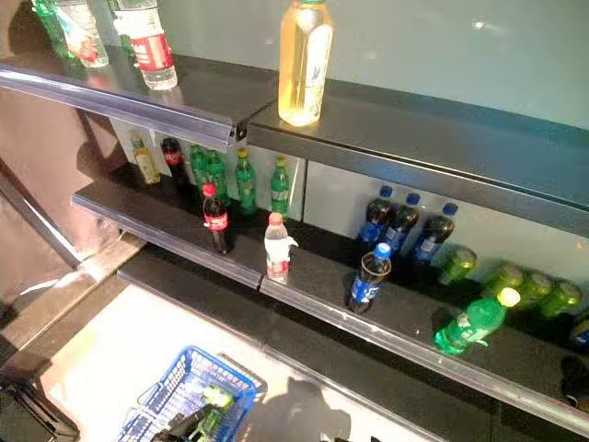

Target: Pick up the drink and place into the basket.

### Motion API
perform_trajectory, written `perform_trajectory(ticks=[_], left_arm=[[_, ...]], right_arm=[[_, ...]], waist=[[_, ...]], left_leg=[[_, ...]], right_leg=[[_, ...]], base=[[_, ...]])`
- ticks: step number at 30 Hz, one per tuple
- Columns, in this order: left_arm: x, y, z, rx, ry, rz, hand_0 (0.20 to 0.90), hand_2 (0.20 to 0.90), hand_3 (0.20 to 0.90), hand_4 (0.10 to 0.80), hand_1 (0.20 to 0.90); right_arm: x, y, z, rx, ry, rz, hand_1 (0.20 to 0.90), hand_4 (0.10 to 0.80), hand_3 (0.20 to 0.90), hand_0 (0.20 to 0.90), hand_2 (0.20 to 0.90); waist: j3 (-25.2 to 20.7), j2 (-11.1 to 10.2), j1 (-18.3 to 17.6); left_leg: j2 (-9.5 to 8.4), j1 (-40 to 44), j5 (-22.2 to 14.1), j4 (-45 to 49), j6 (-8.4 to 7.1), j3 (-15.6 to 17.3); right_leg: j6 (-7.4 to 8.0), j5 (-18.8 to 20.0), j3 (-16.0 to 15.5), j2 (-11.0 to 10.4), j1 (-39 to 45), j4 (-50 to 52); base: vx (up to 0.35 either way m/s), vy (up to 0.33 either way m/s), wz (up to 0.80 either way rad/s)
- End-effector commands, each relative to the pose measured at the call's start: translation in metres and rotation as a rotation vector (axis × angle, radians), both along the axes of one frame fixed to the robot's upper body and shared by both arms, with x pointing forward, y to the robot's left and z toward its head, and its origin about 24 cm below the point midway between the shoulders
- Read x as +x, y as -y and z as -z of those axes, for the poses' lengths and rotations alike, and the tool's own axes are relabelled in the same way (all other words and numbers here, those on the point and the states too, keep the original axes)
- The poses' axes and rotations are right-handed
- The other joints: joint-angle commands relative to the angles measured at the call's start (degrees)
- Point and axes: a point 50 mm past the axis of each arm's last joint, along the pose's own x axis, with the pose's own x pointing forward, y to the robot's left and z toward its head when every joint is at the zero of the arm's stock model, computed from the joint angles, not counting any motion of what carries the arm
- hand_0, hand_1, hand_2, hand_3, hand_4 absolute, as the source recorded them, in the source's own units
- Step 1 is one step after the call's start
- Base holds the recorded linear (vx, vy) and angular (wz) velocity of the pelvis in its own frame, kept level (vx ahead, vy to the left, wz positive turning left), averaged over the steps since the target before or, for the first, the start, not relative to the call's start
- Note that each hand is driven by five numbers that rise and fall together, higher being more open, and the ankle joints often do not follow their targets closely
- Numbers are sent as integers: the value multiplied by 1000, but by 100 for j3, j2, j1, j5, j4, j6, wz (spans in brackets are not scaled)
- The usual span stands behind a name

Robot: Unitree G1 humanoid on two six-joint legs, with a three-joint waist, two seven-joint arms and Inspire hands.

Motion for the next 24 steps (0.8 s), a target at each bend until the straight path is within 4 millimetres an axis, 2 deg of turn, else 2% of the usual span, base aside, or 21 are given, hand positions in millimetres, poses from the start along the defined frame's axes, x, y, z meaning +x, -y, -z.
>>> perform_trajectory(ticks=[1,7,17,21,23,24], left_arm=[[21,-11,-8,63,91,36,300,300,200,100,300],[23,-9,-8,70,96,67,300,300,200,100,300],[20,-8,-7,58,86,66,300,300,200,100,300],[23,-7,-8,60,92,70,300,300,200,100,300],[28,-8,-9,62,99,77,300,300,200,100,300],[28,-8,-9,62,99,77,300,300,200,100,300]], right_arm=[[-10,2,2,-29,-64,-22,900,800,900,900,900],[-10,2,2,-50,-66,-46,900,800,900,900,900],[-3,2,0,-135,-61,-211,900,800,900,900,900],[16,1,-6,-269,47,-377,900,800,900,900,900],[38,-1,-14,-321,179,-437,900,800,900,900,900],[41,-2,-15,-328,194,-453,900,800,900,900,900]], waist=[[141,-67,77],[124,-50,80],[108,-78,156],[124,-92,173],[156,-125,188],[159,-128,187]], left_leg=[[24,-127,3,72,123,-124],[33,-138,47,-9,105,-146],[16,-132,30,15,127,-162],[20,-142,37,24,120,-202],[23,-180,40,53,116,-223],[23,-181,40,55,116,-225]], right_leg=[[196,-65,-387,-272,90,128],[204,-74,-419,-259,106,117],[190,-112,-446,-274,198,89],[204,-108,-434,-281,203,94],[224,-99,-433,-296,187,104],[225,-99,-432,-297,185,106]], base=[[6,3,5],[7,6,5],[0,0,0],[0,0,0],[-43,-17,1],[-56,-27,2]])
